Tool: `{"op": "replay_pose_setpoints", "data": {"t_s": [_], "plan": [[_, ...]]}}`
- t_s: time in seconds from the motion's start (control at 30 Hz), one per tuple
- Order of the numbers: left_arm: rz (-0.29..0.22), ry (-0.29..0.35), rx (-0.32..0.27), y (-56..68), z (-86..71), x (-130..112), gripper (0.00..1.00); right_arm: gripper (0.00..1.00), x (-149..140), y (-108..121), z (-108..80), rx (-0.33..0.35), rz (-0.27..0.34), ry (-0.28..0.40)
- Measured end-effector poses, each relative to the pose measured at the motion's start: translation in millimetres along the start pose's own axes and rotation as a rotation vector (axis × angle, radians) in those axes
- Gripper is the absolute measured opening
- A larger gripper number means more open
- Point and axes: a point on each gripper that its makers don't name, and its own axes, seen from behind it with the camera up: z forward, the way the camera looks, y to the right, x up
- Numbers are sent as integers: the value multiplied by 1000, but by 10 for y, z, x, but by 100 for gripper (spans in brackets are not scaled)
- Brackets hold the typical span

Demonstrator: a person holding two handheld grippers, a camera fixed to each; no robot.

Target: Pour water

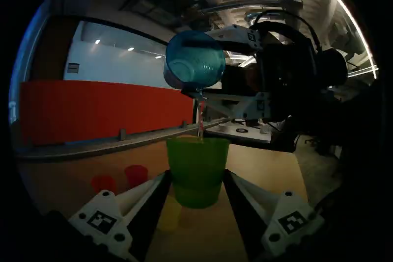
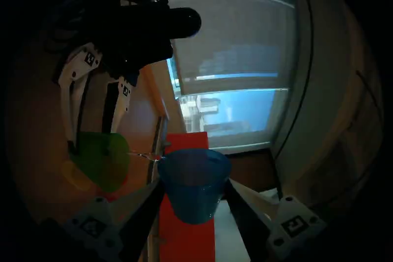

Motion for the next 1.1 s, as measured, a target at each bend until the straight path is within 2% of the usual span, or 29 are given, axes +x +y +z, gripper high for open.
{"op": "replay_pose_setpoints", "data": {"t_s": [1.1], "plan": [[-4, 9, 5, 2, -15, 39, 76, 86, -2, -10, 50, 1, -101, 4]]}}
